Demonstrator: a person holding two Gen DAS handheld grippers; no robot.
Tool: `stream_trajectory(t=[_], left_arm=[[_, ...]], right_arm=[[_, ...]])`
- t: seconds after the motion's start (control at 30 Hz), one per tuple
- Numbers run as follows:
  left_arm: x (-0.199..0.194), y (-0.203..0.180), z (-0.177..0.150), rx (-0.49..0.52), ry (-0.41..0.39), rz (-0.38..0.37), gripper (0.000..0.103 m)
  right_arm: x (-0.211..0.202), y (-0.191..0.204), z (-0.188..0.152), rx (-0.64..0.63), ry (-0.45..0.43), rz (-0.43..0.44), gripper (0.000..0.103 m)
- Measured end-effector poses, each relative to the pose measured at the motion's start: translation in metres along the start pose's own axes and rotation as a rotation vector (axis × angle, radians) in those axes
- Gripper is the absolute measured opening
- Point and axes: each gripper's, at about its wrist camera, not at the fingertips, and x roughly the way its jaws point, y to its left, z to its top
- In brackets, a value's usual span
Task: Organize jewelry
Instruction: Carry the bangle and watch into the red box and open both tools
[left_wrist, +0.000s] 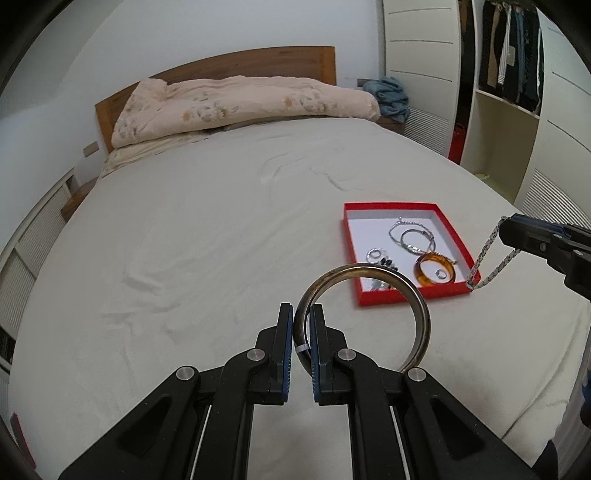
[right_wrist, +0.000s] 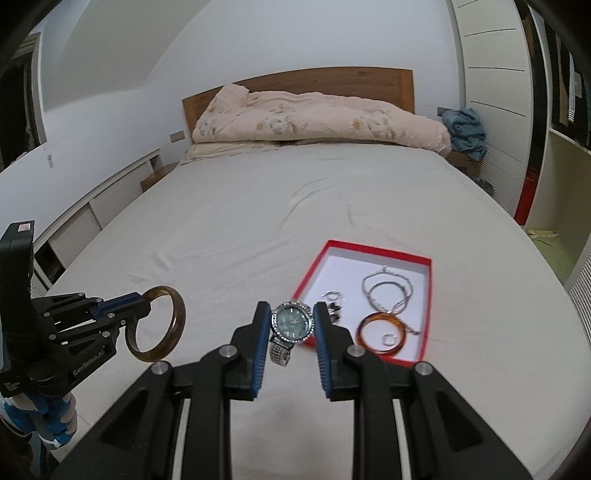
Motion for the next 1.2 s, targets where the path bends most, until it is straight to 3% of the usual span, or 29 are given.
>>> stream_trajectory(t=[0.63, 0.93, 1.2], left_arm=[[0.097, -0.068, 0.058, 0.077, 0.025, -0.079, 0.008], [0.156, -0.089, 0.060, 0.077, 0.083, -0.091, 0.008], [0.194, -0.100, 0.042, 0.079, 0.145, -0.085, 0.008]], right_arm=[[0.065, -0.083, 0.021, 0.063, -0.004, -0.071, 0.022], [0.114, -0.115, 0.006, 0.106, 0.051, -0.098, 0.022], [0.146, -0.124, -0.022, 0.120, 0.124, -0.088, 0.022]])
